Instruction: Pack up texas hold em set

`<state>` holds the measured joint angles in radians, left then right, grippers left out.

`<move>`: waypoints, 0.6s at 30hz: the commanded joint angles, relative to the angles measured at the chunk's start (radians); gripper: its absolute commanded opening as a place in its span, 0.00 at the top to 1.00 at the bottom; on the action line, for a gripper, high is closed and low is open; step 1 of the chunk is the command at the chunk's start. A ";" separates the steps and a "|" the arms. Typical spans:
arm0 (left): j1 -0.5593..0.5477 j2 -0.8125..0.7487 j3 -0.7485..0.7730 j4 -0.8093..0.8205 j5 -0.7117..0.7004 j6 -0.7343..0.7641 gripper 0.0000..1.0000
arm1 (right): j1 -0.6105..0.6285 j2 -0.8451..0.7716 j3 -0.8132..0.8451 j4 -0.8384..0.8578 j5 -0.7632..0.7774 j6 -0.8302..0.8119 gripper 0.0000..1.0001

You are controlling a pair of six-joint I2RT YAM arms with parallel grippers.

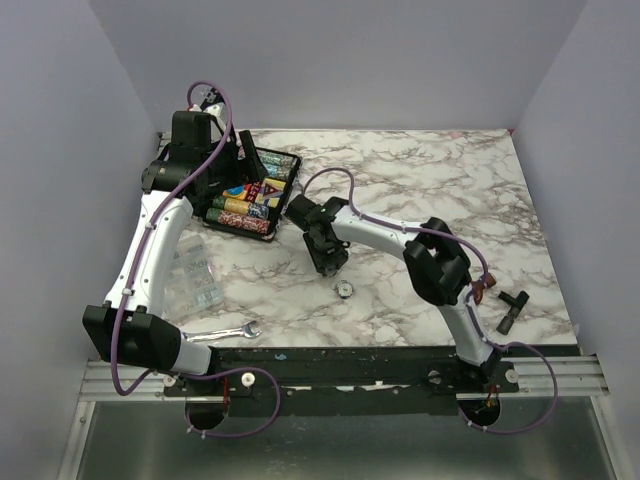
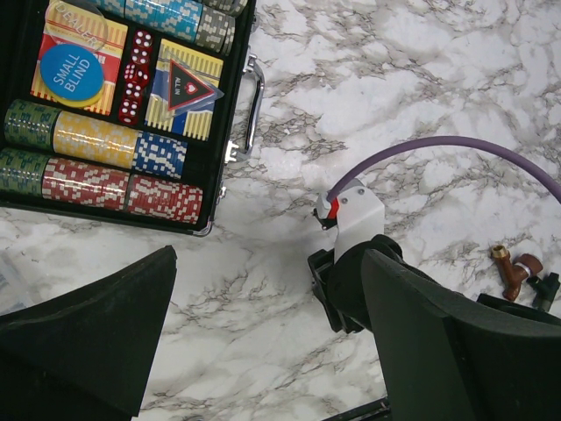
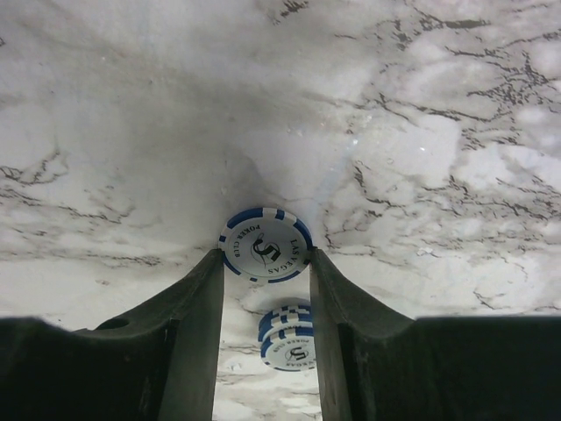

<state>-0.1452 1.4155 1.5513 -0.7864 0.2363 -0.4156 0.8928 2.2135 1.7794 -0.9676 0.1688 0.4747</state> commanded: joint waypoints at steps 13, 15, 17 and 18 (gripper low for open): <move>0.003 -0.015 -0.005 0.013 0.007 0.004 0.14 | -0.006 -0.223 -0.175 -0.045 -0.012 0.054 0.68; 0.002 -0.017 -0.005 0.014 0.009 0.003 0.14 | -0.008 -0.237 -0.199 -0.029 -0.011 0.052 0.68; 0.001 -0.018 -0.007 0.017 0.006 0.005 0.14 | -0.006 -0.236 -0.191 -0.010 -0.025 0.046 0.67; 0.001 -0.017 -0.009 0.018 -0.001 0.007 0.14 | -0.007 -0.234 -0.181 0.000 -0.034 0.046 0.66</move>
<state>-0.1452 1.4155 1.5513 -0.7860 0.2367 -0.4160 0.8879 2.0014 1.5982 -0.9962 0.1661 0.5083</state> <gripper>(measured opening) 0.859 0.329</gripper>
